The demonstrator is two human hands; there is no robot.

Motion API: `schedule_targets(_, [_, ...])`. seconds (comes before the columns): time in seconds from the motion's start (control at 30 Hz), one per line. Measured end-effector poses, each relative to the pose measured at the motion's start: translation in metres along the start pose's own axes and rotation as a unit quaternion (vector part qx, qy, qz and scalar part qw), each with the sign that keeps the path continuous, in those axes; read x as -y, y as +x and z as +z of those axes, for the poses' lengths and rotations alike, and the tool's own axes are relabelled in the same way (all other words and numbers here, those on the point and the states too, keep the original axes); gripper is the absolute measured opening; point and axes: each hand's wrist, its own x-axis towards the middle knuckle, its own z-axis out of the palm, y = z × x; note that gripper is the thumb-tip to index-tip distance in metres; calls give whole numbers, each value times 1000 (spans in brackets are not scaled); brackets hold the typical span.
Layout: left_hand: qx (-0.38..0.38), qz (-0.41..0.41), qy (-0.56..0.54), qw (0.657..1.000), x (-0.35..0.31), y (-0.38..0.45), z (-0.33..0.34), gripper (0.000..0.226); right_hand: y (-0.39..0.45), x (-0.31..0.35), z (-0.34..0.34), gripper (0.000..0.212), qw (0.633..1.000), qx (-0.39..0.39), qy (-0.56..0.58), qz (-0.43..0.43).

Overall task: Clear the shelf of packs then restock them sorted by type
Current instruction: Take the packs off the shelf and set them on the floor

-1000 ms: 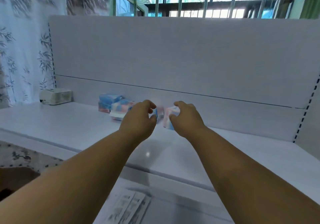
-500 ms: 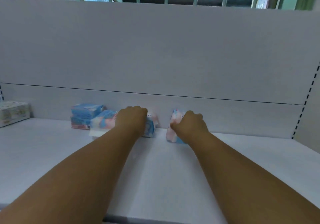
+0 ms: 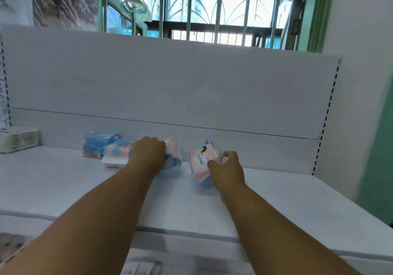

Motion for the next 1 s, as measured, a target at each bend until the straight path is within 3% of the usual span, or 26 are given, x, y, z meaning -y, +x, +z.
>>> schedule_targets(0.13, [-36,-88,-177,980,-16,-44,-41,37,-24,-7,-24,42,991,11,129,7])
schedule_targets(0.27, [-38,-158,-378,911,-31,-102,-78,33,-59,-1,-42,30,962,67,258,54])
schedule_targets(0.4, [16,-223,-645,731,-33,-153,-109,26,-106,17,-63,39,939,73,328,74])
schedule_targets(0.5, [71,-249,-750,609,-27,-194,-133,32,-147,28,-83,40,943,88,315,60])
schedule_targets(0.53, [80,-244,-762,594,-25,-208,-141,41,-163,30,-90,41,944,96,310,52])
schedule_targets(0.63, [78,-219,-746,624,-25,-256,-165,75,-214,31,-106,43,954,123,271,24])
schedule_targets(0.73, [31,-232,-747,622,-24,-308,-184,65,-271,28,-115,38,965,124,233,10])
schedule_targets(0.87, [50,-273,-771,574,-5,-385,-211,40,-339,16,-129,39,962,83,257,33])
schedule_targets(0.93, [110,-243,-798,540,5,-420,-227,24,-364,9,-142,35,954,94,278,58])
schedule_targets(1.0, [169,-223,-827,488,6,-453,-245,24,-388,4,-156,25,951,137,270,70])
